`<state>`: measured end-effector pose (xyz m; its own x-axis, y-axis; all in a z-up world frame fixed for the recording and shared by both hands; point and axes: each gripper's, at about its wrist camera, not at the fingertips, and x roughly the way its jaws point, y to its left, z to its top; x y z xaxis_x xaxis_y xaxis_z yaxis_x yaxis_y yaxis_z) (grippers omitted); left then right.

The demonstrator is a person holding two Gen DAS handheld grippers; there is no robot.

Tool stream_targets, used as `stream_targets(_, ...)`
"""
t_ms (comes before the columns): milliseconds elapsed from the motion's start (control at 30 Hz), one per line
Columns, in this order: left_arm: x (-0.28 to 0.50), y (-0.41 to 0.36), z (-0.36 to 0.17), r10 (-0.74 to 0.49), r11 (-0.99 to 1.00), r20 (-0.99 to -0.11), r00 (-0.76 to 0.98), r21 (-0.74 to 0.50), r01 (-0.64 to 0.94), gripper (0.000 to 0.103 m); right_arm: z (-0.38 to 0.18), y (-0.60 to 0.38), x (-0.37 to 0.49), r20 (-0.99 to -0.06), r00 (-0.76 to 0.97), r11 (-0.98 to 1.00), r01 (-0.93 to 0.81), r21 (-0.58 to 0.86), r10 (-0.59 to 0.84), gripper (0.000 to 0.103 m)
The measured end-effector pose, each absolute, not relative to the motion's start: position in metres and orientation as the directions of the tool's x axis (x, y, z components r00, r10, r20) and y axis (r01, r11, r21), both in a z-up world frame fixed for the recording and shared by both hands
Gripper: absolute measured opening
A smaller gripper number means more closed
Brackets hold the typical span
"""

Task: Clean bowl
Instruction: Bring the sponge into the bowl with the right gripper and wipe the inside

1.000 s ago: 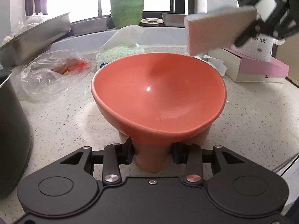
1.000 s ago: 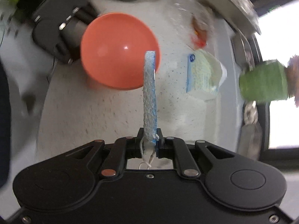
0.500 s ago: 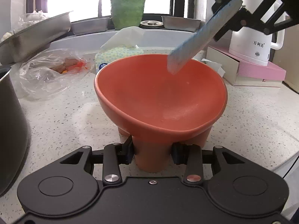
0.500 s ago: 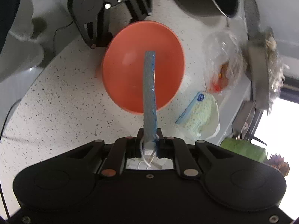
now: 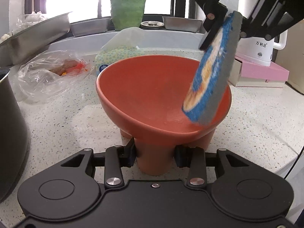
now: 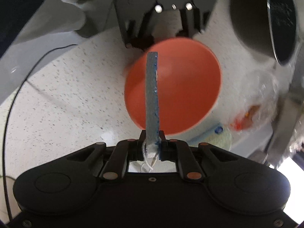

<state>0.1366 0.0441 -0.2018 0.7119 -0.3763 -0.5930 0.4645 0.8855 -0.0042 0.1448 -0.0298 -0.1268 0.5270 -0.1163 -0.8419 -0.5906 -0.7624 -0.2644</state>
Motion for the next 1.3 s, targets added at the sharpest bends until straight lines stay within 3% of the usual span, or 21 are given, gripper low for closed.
stream_targets(700,0.139,0.043,-0.202,-0.375,0.884,-0.598,0.709,0.000,0.468,0.038,-0.113,0.036,0.196,-0.881,0.464,-0.724,-0.638,-0.260,-0.092,0.017)
stream_targets(1300,0.143,0.043,-0.200,-0.390,0.865,-0.611,0.689,0.014,0.501,0.038,-0.113,0.030,0.237,-0.882,0.456,-0.601,-0.741,-0.299,-0.123,0.017)
